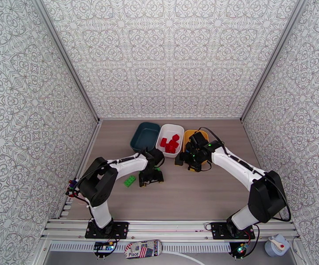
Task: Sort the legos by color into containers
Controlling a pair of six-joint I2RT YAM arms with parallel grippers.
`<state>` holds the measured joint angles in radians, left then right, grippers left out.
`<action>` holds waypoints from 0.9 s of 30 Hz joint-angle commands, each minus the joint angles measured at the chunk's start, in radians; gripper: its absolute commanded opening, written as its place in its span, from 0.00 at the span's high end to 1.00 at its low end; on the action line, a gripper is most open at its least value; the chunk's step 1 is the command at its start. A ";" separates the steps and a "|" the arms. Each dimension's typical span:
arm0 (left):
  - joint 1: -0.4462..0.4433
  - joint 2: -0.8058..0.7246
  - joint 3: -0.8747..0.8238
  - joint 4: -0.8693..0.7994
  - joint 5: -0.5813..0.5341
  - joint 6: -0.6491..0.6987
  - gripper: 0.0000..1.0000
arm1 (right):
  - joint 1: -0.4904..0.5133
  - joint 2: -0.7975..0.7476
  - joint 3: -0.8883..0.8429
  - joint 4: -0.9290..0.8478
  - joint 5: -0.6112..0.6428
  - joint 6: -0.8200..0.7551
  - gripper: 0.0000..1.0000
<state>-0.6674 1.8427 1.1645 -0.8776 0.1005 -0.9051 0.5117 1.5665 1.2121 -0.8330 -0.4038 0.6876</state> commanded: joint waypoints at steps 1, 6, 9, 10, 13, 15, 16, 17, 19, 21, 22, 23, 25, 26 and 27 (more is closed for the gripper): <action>0.019 0.047 0.061 0.020 -0.006 0.032 0.16 | 0.004 -0.011 0.038 -0.037 0.024 -0.021 0.17; 0.049 0.084 0.086 0.032 -0.002 0.037 0.19 | -0.001 -0.010 0.039 -0.040 0.025 -0.023 0.17; 0.069 0.090 0.093 0.037 -0.003 0.043 0.24 | 0.000 -0.003 0.037 -0.034 0.022 -0.020 0.17; 0.075 0.092 0.098 0.036 -0.005 0.046 0.26 | 0.001 -0.002 0.037 -0.032 0.019 -0.020 0.17; 0.086 0.093 0.117 0.024 -0.012 0.059 0.30 | 0.000 0.003 0.037 -0.026 0.016 -0.018 0.20; 0.089 0.094 0.129 0.015 -0.016 0.066 0.32 | -0.001 0.007 0.037 -0.022 0.011 -0.016 0.22; 0.092 0.094 0.132 0.013 -0.018 0.070 0.33 | -0.001 0.009 0.036 -0.017 0.010 -0.013 0.23; 0.094 0.095 0.135 0.012 -0.018 0.071 0.35 | 0.000 0.011 0.036 -0.014 0.009 -0.012 0.24; 0.099 0.098 0.137 0.012 -0.014 0.075 0.38 | 0.001 0.012 0.032 -0.008 0.005 -0.007 0.26; 0.101 0.102 0.142 0.009 -0.011 0.080 0.43 | 0.000 0.012 0.031 -0.004 0.005 -0.005 0.28; 0.099 0.103 0.144 0.006 -0.010 0.082 0.46 | 0.000 0.012 0.032 -0.004 0.006 -0.004 0.29; 0.099 0.102 0.144 0.002 -0.011 0.084 0.49 | 0.001 0.012 0.032 -0.004 0.008 -0.005 0.31; 0.098 0.094 0.145 -0.004 -0.009 0.089 0.54 | -0.002 0.010 0.032 -0.007 0.013 -0.005 0.32; 0.096 0.088 0.144 -0.007 -0.008 0.089 0.57 | -0.002 0.010 0.033 -0.010 0.017 -0.005 0.33; 0.094 0.080 0.142 -0.010 -0.005 0.090 0.58 | -0.004 0.009 0.033 -0.013 0.019 -0.005 0.34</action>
<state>-0.5739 1.9213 1.2835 -0.8745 0.0994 -0.8310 0.5114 1.5684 1.2213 -0.8455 -0.3969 0.6834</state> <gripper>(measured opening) 0.430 0.670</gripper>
